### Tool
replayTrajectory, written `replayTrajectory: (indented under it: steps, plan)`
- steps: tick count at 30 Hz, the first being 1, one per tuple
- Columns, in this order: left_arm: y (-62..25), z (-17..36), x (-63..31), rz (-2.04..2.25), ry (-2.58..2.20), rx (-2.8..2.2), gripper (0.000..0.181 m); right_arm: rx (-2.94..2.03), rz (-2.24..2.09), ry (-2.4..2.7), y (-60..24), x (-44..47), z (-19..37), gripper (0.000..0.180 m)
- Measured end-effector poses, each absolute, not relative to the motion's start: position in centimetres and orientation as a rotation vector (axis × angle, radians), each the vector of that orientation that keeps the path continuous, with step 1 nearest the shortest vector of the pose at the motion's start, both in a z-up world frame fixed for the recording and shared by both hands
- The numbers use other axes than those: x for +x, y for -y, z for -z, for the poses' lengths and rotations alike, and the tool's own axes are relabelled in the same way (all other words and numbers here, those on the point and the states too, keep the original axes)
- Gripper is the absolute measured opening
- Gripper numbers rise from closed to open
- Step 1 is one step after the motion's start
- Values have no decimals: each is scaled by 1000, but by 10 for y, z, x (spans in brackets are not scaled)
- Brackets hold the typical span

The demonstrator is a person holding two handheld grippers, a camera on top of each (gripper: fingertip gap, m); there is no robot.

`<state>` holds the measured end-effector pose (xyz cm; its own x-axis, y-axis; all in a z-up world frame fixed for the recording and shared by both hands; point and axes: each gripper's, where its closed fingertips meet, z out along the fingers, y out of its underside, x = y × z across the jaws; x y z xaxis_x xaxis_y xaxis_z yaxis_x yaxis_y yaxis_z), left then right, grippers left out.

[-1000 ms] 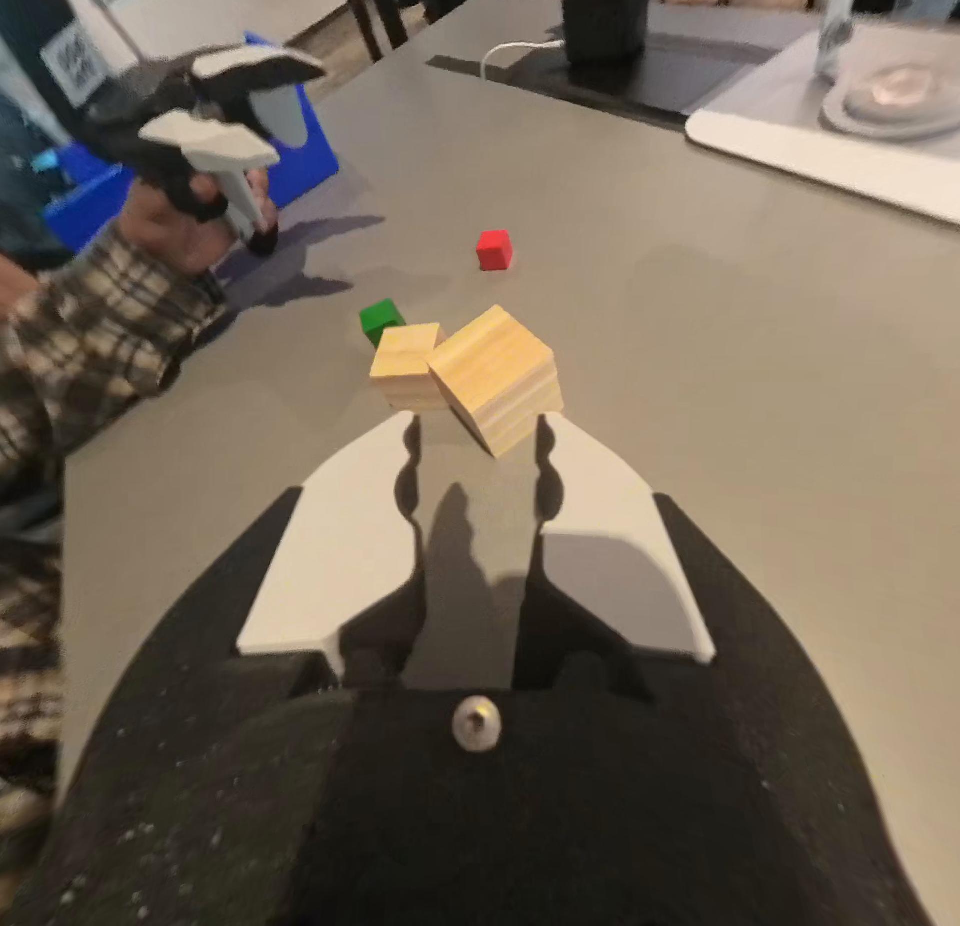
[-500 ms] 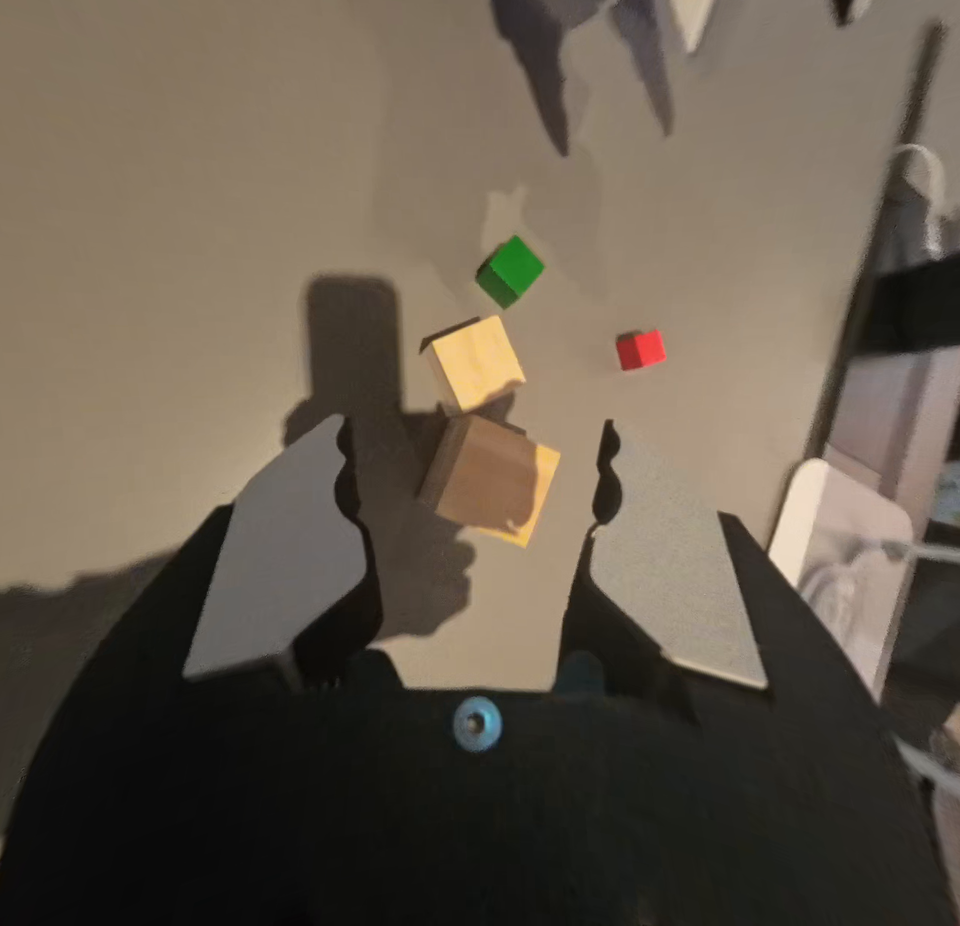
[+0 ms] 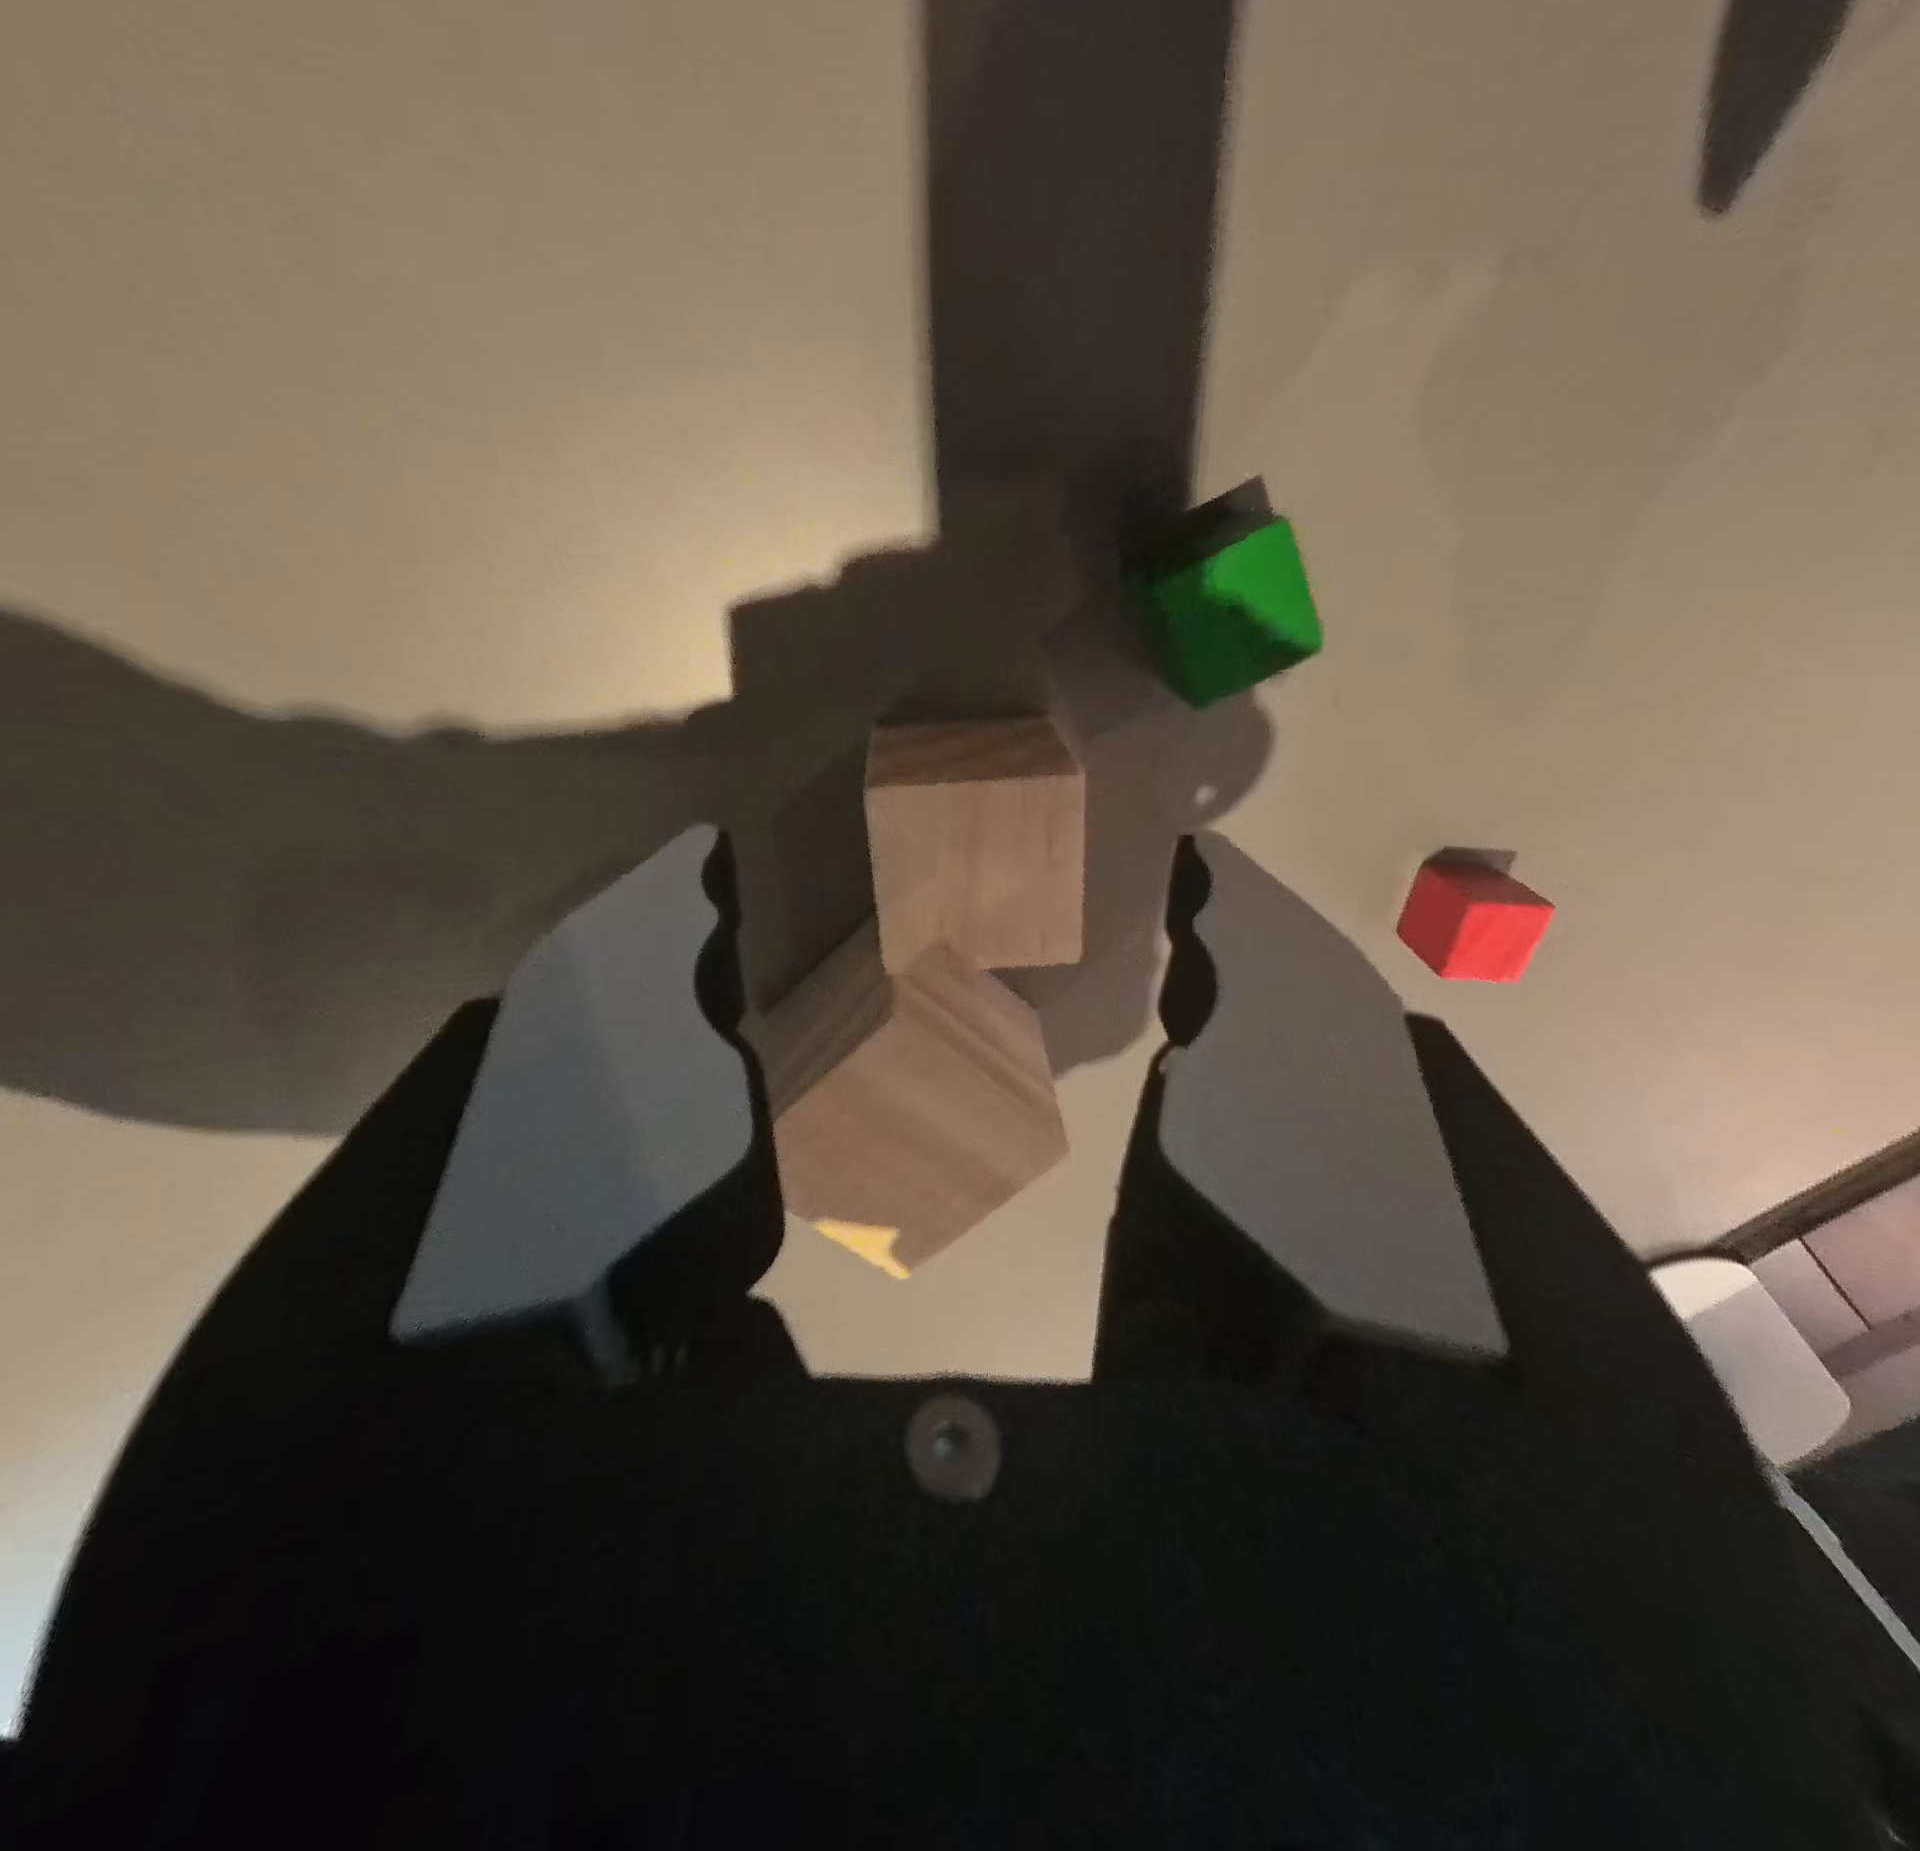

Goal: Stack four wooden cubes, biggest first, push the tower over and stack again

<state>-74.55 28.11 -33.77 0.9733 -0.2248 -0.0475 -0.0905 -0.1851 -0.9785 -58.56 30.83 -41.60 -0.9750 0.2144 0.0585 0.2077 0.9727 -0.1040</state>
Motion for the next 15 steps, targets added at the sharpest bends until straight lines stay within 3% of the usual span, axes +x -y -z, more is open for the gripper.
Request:
replayTrajectory:
  steps: [8, 11, 15]
  plan:
    - [-282, 339, -744, 114, -245, -1769, 78, -319, -13, 3132, -312, -583, 435, 67]
    - [-282, 340, -744, 113, -241, -1771, 78, -348, 34, 3154, -314, -585, 439, 44]
    - [-282, 339, -746, 112, -232, -1771, 78, -492, -42, 3106, -310, -597, 425, 44]
